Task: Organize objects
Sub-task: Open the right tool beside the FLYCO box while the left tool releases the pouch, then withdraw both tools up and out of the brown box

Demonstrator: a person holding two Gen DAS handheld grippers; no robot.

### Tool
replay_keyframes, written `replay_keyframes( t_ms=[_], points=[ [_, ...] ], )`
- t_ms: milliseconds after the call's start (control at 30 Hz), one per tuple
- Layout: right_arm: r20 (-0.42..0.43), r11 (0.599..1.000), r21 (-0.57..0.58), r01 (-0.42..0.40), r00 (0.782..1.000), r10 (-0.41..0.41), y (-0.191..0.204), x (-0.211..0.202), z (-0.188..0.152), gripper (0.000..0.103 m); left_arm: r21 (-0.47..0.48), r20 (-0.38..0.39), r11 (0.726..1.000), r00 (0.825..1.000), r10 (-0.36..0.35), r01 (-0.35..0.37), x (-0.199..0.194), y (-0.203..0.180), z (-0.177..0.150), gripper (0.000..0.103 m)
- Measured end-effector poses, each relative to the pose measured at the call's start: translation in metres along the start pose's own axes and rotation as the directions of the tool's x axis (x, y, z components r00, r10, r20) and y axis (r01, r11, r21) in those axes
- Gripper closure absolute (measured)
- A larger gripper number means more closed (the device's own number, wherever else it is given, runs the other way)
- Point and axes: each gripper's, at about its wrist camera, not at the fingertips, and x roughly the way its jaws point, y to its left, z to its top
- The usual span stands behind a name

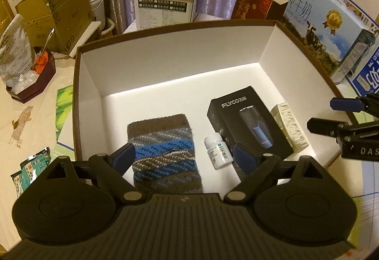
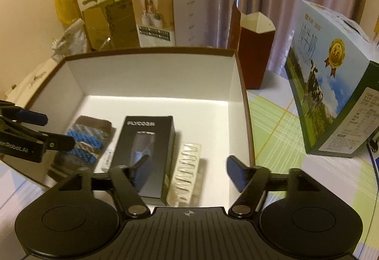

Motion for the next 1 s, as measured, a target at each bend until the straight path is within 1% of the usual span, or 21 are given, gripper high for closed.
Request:
replay_keyframes(
  t_ms=[33,67,133,233,600,1000],
  points=[
    [0.009,1.0,0.006,-0.006,1.0,0.006,0.001,-0.004,0.0,0.021,0.001,0.004,1.0,1.0,0.001,-0.001,-0.003,-0.001,0.0,0.01],
    [0.018,1.0,0.011,-0.013,1.0,0.013,0.002,-0.007,0.0,0.018,0.003,0.01,1.0,1.0,0.002,-0.002,-0.007,-0.002,0.0,0.009],
    [0.037,0.999,0.019,-0.026,0.999,0.025,0.003,-0.015,-0.001,0.011,0.004,0.024,1.0,1.0,-0.003,0.003,-0.014,-0.003,0.0,0.008],
    [0.061,0.999,0.03,-0.032,0.998,0.03,0.006,-0.026,-0.002,0.006,0.002,0.036,1.0,0.999,-0.001,0.001,-0.025,-0.005,-0.001,0.008],
    [0.135,0.995,0.059,-0.074,0.989,0.066,0.02,-0.07,-0.014,0.002,-0.03,0.083,1.0,0.996,0.009,-0.006,-0.072,-0.007,-0.014,0.007],
    [0.187,0.99,0.103,-0.101,0.979,0.081,0.033,-0.119,-0.04,0.002,-0.07,0.125,0.998,0.992,0.007,0.001,-0.121,-0.006,-0.046,0.007]
  ],
)
